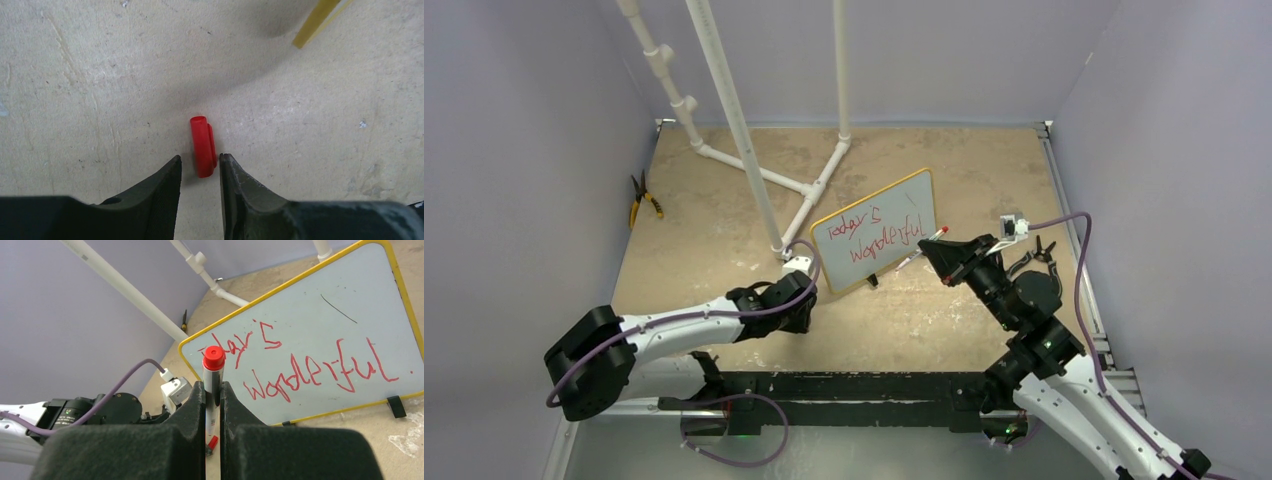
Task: Write a sentence on the whiteboard
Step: Pick up the pen cap from the center of the board, then insert the whiteboard marker without the cap into the pen cap.
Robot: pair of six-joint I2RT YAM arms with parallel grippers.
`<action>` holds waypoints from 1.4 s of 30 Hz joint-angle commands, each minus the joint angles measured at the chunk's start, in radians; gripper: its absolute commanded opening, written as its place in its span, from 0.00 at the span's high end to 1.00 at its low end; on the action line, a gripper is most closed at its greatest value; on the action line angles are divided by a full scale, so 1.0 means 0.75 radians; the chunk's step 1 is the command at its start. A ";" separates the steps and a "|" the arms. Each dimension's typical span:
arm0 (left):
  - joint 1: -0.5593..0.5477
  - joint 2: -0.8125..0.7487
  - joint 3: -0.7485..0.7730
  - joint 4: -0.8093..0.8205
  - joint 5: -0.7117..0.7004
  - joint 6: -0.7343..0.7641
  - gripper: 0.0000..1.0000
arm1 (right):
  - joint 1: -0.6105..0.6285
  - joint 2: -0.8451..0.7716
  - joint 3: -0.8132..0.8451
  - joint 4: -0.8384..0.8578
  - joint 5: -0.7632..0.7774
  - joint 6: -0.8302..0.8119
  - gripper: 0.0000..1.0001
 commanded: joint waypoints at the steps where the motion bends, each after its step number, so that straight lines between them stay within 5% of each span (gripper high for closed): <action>1: 0.001 0.024 -0.025 0.032 -0.016 -0.002 0.69 | 0.003 0.008 0.022 0.039 0.001 -0.014 1.00; 6: 0.001 0.033 -0.045 0.034 -0.023 0.003 0.78 | 0.003 0.008 0.005 0.048 0.006 0.013 1.00; 10: 0.001 0.033 -0.068 0.059 0.000 0.013 1.00 | 0.003 0.008 -0.007 0.044 0.000 0.019 1.00; 19: 0.001 -0.279 -0.057 -0.002 -0.112 0.082 1.00 | 0.001 0.001 0.005 0.028 -0.055 -0.002 1.00; 29: 0.001 -0.522 0.318 -0.232 -0.186 0.296 1.00 | 0.001 -0.008 0.140 -0.066 -0.037 -0.026 1.00; 34: 0.001 -0.453 0.550 -0.175 0.035 0.519 1.00 | 0.003 -0.027 0.169 -0.038 -0.079 -0.007 1.00; 42: 0.001 -0.260 0.623 0.108 0.733 0.794 1.00 | 0.003 -0.026 0.121 0.160 -0.276 0.108 1.00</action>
